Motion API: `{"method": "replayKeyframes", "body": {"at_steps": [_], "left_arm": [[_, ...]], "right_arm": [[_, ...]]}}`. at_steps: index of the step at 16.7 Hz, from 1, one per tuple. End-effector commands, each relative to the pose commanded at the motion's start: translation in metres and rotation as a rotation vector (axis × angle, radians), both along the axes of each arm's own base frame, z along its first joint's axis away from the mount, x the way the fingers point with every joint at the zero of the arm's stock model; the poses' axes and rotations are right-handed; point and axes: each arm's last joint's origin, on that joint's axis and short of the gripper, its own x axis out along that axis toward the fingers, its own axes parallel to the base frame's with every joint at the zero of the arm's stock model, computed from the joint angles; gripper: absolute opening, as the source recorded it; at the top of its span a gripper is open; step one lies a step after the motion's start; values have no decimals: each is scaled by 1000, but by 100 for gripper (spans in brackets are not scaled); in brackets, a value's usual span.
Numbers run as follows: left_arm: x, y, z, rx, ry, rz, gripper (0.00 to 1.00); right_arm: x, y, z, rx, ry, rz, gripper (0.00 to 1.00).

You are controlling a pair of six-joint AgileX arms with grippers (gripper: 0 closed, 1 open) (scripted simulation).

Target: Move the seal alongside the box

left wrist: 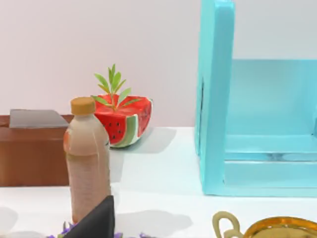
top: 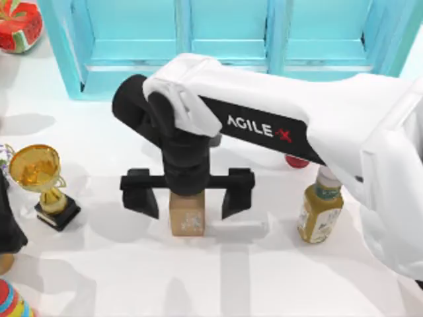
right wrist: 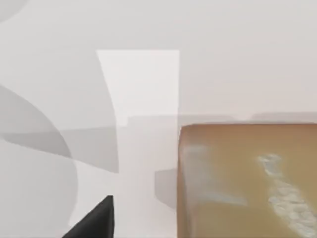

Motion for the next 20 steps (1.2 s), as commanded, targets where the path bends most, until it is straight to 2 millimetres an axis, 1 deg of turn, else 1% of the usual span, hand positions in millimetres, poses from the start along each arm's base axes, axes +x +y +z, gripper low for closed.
{"method": "replayKeyframes", "body": {"at_steps": [3,16,17,20], "left_arm": [[0,0,0,0,0,0,100],[0,0,0,0,0,0,100],[0,0,0,0,0,0,100],[0,0,0,0,0,0,100]], "right_arm": [[0,0,0,0,0,0,100],[0,0,0,0,0,0,2],[0,0,0,0,0,0,0],[0,0,0,0,0,0,0]]}}
